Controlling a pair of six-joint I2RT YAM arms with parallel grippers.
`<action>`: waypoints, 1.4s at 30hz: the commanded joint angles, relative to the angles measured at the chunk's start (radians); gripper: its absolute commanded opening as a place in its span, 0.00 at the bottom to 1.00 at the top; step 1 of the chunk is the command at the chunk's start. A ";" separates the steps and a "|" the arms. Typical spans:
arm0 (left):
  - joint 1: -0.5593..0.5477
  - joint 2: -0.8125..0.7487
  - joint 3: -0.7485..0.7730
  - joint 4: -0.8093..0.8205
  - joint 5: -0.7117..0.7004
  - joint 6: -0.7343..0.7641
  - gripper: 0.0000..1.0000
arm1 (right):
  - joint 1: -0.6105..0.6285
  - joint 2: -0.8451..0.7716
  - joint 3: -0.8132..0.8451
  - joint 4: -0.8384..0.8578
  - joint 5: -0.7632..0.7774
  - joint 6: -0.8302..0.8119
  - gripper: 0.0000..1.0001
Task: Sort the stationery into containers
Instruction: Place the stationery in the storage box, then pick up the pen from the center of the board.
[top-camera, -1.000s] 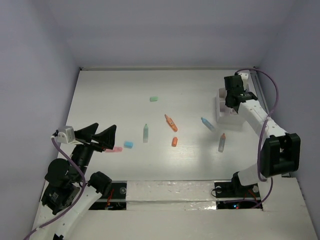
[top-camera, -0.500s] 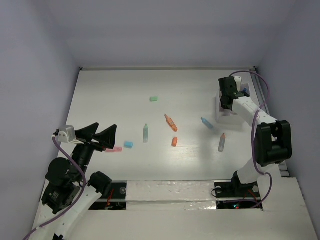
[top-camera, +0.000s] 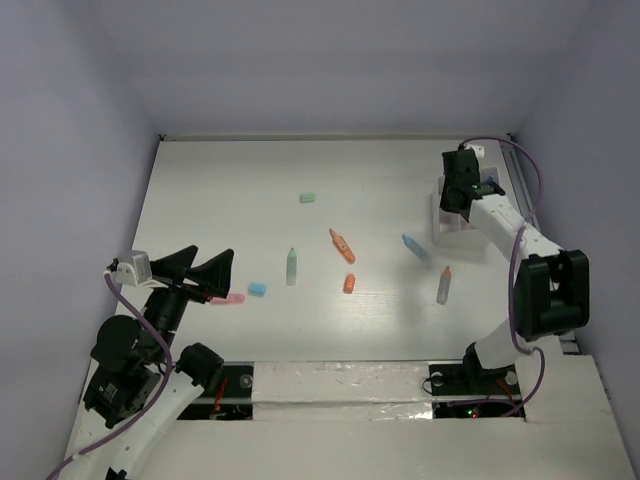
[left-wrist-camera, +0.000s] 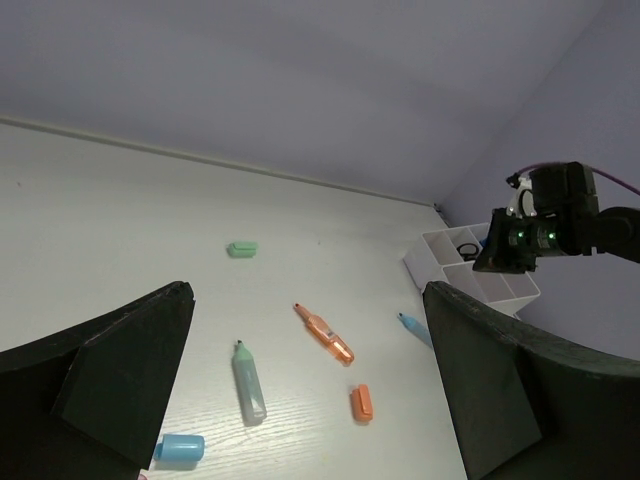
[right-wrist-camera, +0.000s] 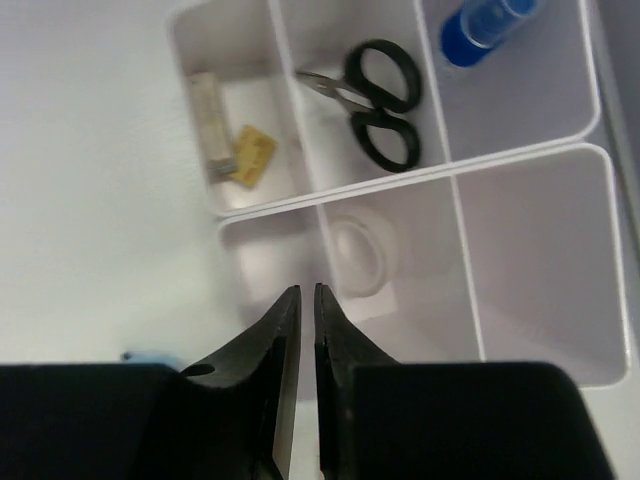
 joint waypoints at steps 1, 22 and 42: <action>0.000 0.021 0.013 0.037 0.003 0.005 0.99 | 0.061 -0.102 -0.004 0.085 -0.237 0.013 0.18; 0.101 0.167 -0.004 0.071 0.124 0.020 0.99 | 0.399 0.091 0.089 0.029 -0.658 -0.113 0.35; 0.177 0.294 -0.010 0.088 0.227 0.023 0.99 | 0.490 0.303 0.103 0.026 -0.569 -0.132 0.57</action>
